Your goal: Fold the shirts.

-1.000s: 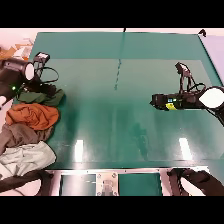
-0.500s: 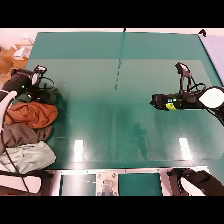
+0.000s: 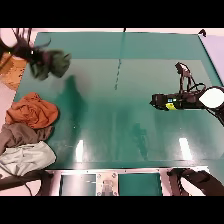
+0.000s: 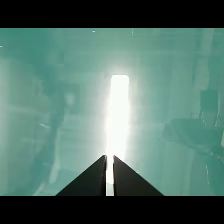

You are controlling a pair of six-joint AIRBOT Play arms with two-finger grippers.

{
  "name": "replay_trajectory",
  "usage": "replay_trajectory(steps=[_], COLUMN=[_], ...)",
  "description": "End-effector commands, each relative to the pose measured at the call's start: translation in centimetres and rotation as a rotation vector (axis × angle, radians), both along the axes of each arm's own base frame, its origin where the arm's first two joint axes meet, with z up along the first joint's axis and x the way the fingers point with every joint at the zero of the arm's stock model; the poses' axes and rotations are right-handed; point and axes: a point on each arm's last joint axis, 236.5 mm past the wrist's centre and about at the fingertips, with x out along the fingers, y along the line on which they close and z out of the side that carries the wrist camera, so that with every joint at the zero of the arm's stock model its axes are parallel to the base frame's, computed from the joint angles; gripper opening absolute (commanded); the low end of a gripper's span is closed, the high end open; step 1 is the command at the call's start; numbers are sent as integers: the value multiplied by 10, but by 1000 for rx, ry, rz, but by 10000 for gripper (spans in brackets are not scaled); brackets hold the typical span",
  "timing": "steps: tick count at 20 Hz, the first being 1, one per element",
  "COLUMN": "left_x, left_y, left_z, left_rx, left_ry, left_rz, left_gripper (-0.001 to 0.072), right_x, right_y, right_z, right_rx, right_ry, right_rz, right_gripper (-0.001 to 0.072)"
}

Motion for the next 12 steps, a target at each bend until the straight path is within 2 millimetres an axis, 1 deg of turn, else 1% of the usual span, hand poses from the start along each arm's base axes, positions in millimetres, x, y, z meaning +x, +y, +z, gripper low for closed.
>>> replay_trajectory(steps=[1,2,3,5,6,7,8,9,10,11,12], left_x=[-54,-67,-75,-90,-97,-104,-112,-118,-120,-117,-109], left_y=[-117,-143,-165,-203,-219,-231,-240,-244,-239,-227,-208], left_z=[67,59,47,7,-21,-49,-79,-102,-120,-129,-130], left_rx=[-199,-216,-222,-217,-211,-204,-200,-203,-182,-159,-138], left_ry=[-73,-38,-3,92,155,223,303,377,437,466,476], left_rz=[-264,-318,-363,-434,-461,-477,-486,-486,-476,-455,-421], left_gripper=[23,23,24,25,44,349,613,620,620,621,621], right_x=[0,0,1,3,4,5,6,7,9,11,10], right_y=[1,1,1,0,-2,-5,-9,-16,-26,-38,-53], right_z=[0,1,3,7,10,13,16,18,20,20,17], right_rx=[2,2,3,-1,-8,-10,-10,-21,-34,-36,-39], right_ry=[0,-2,-5,-18,-24,-26,-25,-27,-31,-23,0], right_rz=[0,1,1,7,6,0,-12,-12,-18,-47,-86], right_gripper=[71,70,71,74,101,201,310,349,377,377,381])
